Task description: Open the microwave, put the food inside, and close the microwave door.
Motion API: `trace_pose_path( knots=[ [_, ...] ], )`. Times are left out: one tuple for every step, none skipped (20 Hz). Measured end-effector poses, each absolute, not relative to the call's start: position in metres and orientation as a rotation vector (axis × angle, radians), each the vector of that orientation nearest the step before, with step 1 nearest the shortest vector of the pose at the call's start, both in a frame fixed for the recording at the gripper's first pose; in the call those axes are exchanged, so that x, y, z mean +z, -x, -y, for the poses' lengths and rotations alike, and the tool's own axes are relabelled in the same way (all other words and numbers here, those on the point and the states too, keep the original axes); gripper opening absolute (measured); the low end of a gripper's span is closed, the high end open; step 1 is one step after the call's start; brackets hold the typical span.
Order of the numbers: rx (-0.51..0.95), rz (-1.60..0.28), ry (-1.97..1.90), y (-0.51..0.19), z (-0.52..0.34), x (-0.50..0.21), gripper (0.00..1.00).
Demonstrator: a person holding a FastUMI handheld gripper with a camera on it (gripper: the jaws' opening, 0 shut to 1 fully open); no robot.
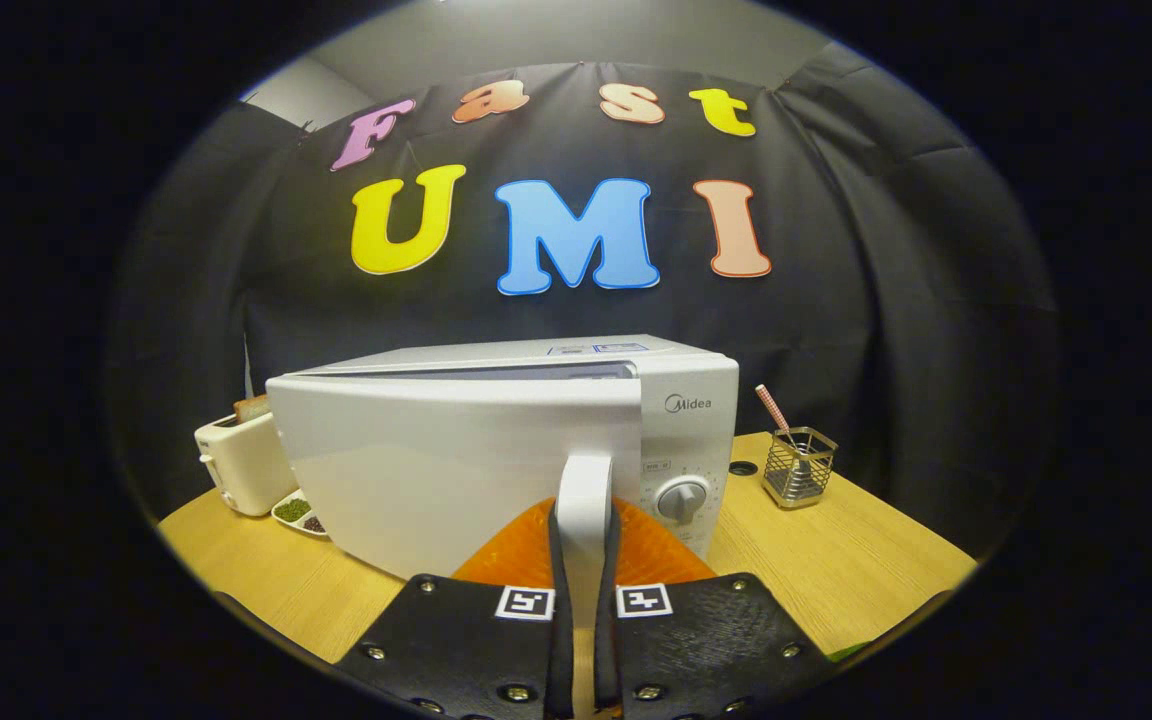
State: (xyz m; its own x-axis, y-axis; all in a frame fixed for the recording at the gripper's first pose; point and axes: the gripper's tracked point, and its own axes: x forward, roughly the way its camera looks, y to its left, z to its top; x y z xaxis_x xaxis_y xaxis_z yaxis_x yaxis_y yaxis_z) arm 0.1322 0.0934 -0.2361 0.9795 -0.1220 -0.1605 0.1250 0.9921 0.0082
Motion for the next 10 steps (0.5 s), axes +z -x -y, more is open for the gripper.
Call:
trace_pose_path(
  knots=[
    [-0.117, -0.157, -0.02, -0.123, -0.1, -0.237, 0.08],
    [-0.104, -0.157, -0.025, -0.113, -0.106, -0.236, 0.08],
    [-0.088, -0.154, -0.038, -0.103, -0.113, -0.237, 0.08],
    [-0.07, -0.154, -0.046, -0.094, -0.121, -0.237, 0.08],
    [-0.05, -0.155, -0.056, -0.086, -0.128, -0.238, 0.08],
    [-0.033, -0.154, -0.066, -0.079, -0.135, -0.238, 0.08],
    [-0.013, -0.15, -0.076, -0.072, -0.142, -0.238, 0.1],
    [0.012, -0.151, -0.088, -0.065, -0.15, -0.239, 0.16],
    [0.043, -0.152, -0.102, -0.057, -0.158, -0.238, 0.21],
    [0.065, -0.155, -0.11, -0.052, -0.165, -0.239, 0.21]
  ],
)
